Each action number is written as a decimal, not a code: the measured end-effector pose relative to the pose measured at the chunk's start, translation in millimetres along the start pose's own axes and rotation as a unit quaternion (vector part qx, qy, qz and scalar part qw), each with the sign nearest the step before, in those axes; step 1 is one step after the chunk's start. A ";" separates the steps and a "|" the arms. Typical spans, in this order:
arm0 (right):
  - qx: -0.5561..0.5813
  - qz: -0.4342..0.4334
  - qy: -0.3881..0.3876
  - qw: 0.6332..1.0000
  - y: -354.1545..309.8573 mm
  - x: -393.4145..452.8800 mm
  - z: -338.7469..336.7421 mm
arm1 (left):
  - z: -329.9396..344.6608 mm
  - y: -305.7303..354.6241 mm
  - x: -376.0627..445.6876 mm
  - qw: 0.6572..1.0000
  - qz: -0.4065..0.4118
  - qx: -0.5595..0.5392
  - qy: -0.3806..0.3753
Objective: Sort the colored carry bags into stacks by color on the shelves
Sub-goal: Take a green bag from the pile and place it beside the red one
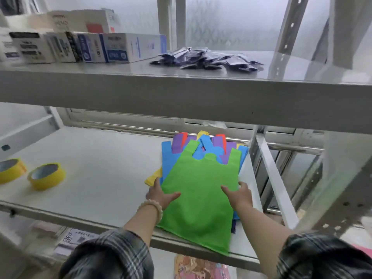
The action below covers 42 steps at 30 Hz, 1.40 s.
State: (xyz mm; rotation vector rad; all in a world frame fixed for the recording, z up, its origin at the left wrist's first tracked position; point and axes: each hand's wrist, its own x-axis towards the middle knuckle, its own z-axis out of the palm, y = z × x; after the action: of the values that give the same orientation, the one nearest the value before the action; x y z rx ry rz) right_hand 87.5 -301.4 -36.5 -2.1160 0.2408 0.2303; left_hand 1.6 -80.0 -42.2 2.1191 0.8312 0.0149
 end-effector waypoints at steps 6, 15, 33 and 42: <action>-0.032 0.051 0.025 0.998 7.6 -3.8 12.1 | -0.1 -6.2 25.8 0.987 -0.049 0.148 -0.033; -0.014 0.135 0.045 0.990 2.5 -7.0 19.4 | -13.0 -8.2 49.3 0.992 -0.047 0.068 -0.096; -0.139 0.096 -0.068 0.983 12.2 3.2 -9.7 | -12.3 1.4 54.3 0.972 -0.065 -0.164 -0.158; -0.050 0.082 -0.201 0.975 27.8 1.5 -25.6 | 11.4 41.8 57.5 0.972 -0.043 -0.149 -0.176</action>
State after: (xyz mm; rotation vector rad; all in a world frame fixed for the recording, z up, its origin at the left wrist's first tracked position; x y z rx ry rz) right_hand 83.4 -337.7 -46.0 -2.0946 0.1650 0.7731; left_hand 72.9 -73.5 -35.3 1.7345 0.6604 -0.2603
